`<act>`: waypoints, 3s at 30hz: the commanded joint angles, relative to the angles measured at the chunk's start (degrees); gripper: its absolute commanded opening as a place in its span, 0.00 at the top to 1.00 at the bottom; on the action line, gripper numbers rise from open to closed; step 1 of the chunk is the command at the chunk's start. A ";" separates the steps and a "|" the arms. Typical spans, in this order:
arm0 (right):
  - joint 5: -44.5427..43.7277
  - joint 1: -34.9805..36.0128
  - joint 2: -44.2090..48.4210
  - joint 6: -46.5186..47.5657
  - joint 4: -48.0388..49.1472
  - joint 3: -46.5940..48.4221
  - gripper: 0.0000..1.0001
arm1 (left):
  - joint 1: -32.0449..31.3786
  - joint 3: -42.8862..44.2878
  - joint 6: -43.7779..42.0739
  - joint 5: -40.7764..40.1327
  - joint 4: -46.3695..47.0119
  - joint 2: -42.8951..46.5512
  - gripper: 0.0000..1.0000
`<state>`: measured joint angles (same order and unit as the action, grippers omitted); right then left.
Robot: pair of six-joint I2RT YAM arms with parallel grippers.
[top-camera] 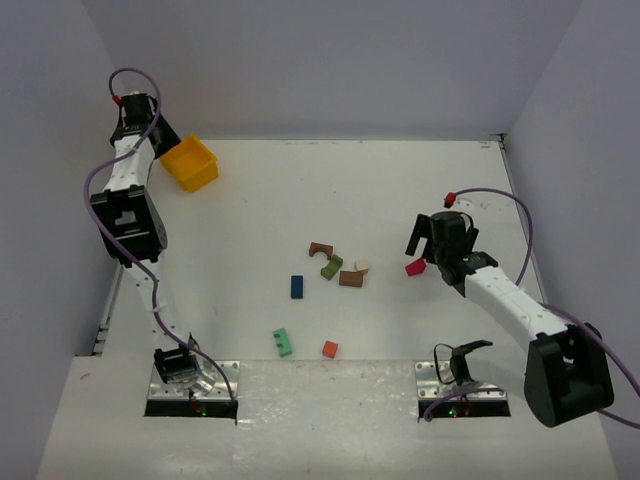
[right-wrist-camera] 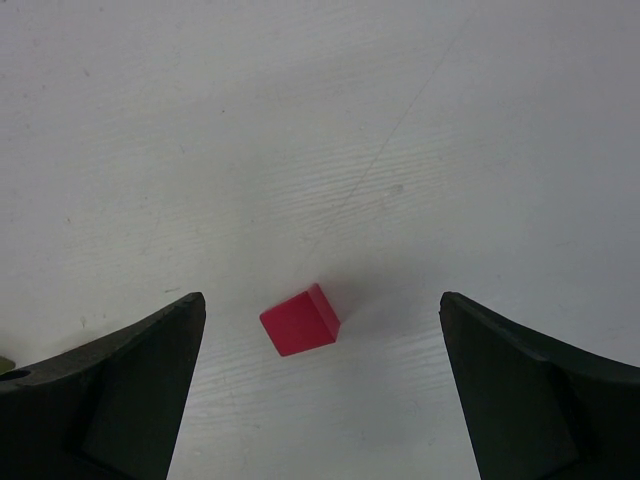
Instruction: Build the wood block tower
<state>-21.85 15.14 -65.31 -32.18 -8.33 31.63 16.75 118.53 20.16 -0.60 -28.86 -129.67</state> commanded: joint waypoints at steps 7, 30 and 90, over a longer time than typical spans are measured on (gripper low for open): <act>0.77 0.11 6.98 -0.46 0.84 -1.30 0.01 | -0.67 2.93 1.69 5.51 1.31 10.04 0.00; 9.69 0.16 16.50 0.59 8.37 -9.74 0.01 | -47.63 -61.70 3.21 -14.93 34.48 56.78 0.00; 11.71 58.14 -21.38 21.72 24.38 8.30 0.01 | -42.42 -80.28 8.02 -25.98 37.91 65.62 0.00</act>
<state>-10.34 69.12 -83.69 -12.62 11.21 34.82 -26.40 38.13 25.63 -21.28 9.75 -66.13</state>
